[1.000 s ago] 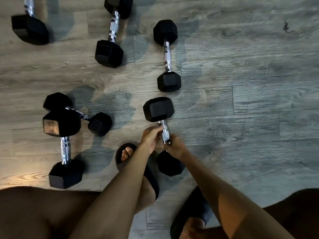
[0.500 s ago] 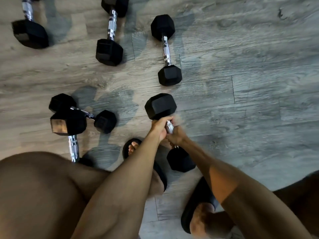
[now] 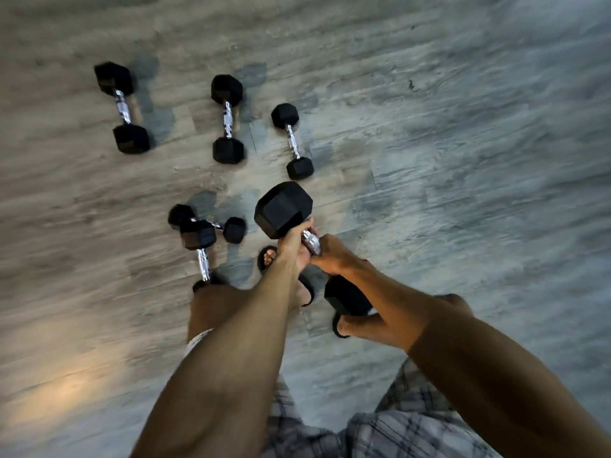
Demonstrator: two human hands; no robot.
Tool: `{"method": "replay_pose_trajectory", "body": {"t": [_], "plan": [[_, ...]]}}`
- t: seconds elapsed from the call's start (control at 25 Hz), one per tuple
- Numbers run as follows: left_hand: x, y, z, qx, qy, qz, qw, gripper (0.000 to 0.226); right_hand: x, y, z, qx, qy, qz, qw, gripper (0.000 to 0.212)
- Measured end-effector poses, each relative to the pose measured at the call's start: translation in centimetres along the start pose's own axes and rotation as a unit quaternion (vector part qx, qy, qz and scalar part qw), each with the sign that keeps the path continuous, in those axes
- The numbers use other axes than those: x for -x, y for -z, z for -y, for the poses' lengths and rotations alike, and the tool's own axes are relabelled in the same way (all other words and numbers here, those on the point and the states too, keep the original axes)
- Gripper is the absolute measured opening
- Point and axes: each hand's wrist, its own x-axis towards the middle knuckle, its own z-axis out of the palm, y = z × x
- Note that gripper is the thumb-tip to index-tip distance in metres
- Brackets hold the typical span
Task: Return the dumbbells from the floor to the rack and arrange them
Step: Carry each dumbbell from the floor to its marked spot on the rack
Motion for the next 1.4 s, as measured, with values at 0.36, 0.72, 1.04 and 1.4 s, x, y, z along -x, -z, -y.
{"method": "replay_pose_trajectory", "body": {"t": [0.36,0.72,1.04,1.4], "plan": [[20.9,-3.9,-9.2,-0.04,0.011,0.016,0.999,0.019,15.3,6.2,15.4,0.048,0.032,0.068,0.996,0.016],[21.3,-11.4,-15.5,-0.053,-0.02,0.037,0.998,0.015,11.0,13.4,21.8,0.098,0.016,0.096,0.99,0.006],[16.4,-26.6,-20.3,-0.069,-0.002,0.018,0.997,0.012,2.7,27.8,24.3,0.052,0.016,0.117,0.992,0.01],[14.9,-46.2,-26.0,-0.062,-0.018,0.029,0.997,0.012,-4.2,46.1,28.3,0.075,0.031,0.099,0.992,0.005]]}}
